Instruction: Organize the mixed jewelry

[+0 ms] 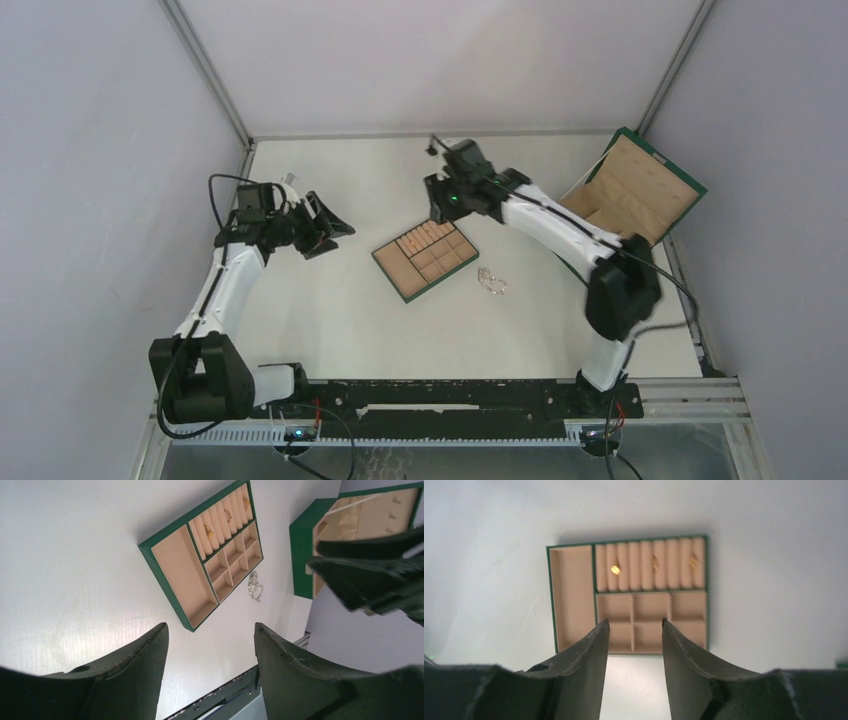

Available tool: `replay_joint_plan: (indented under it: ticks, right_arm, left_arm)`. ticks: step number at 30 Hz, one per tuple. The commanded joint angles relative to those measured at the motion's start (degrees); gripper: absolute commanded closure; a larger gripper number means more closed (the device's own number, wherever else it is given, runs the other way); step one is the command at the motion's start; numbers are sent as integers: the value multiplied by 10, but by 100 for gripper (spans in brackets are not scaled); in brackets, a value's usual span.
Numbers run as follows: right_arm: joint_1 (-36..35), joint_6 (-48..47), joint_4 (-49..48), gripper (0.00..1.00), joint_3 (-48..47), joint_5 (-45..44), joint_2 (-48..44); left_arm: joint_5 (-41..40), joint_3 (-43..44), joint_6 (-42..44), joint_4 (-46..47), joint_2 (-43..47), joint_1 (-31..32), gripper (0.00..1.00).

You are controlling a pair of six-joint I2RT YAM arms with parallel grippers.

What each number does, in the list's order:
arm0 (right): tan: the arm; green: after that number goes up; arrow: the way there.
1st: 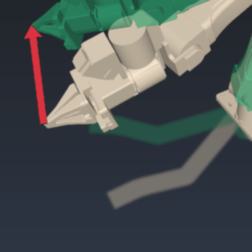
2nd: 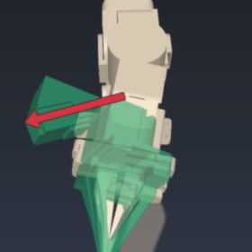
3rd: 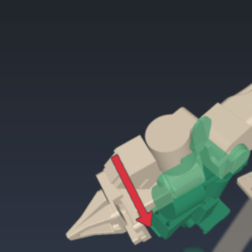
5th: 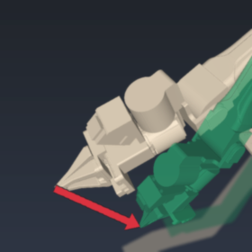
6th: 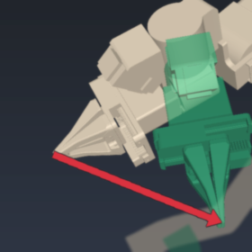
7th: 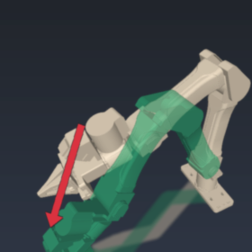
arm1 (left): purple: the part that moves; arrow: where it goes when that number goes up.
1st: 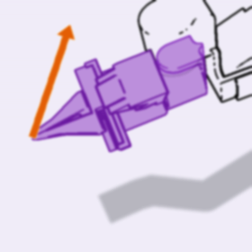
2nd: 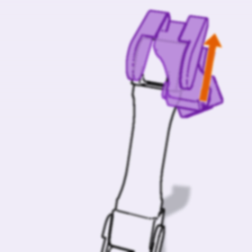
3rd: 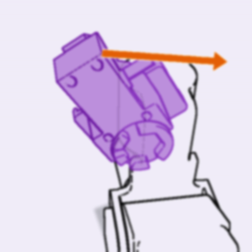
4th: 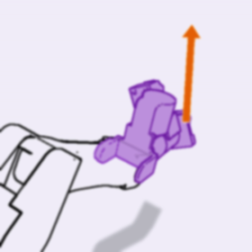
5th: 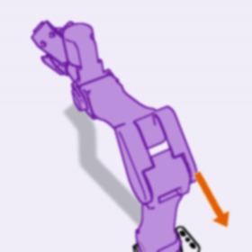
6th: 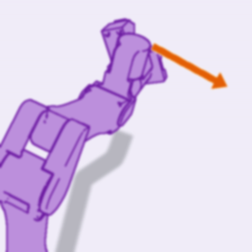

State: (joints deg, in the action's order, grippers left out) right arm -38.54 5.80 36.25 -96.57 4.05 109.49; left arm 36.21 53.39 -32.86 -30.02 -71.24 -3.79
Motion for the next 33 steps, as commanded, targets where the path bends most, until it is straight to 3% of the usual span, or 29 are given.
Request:
replay_joint_plan:
  ticks: [1, 5, 8, 24, 33]
  right_arm:
    - [38, 84, -82, 49, 176, -54, -152]
    - [60, 158, -57, 50, 297, -107, -198]
    - [49, 178, -51, 49, 334, -133, -195]
    - [40, 178, -85, 50, 301, -122, -75]
    - [27, 173, -78, 64, 301, -159, -48]
  left_arm:
    - [-51, 62, 59, -45, 19, 23, 31]
    - [-80, 79, 71, -60, 16, 60, 31]
    - [-83, 87, 68, -60, -1, 81, 31]
    - [-88, 92, 74, -62, -26, 102, 32]
    - [-87, 100, 74, -61, -36, 101, 32]
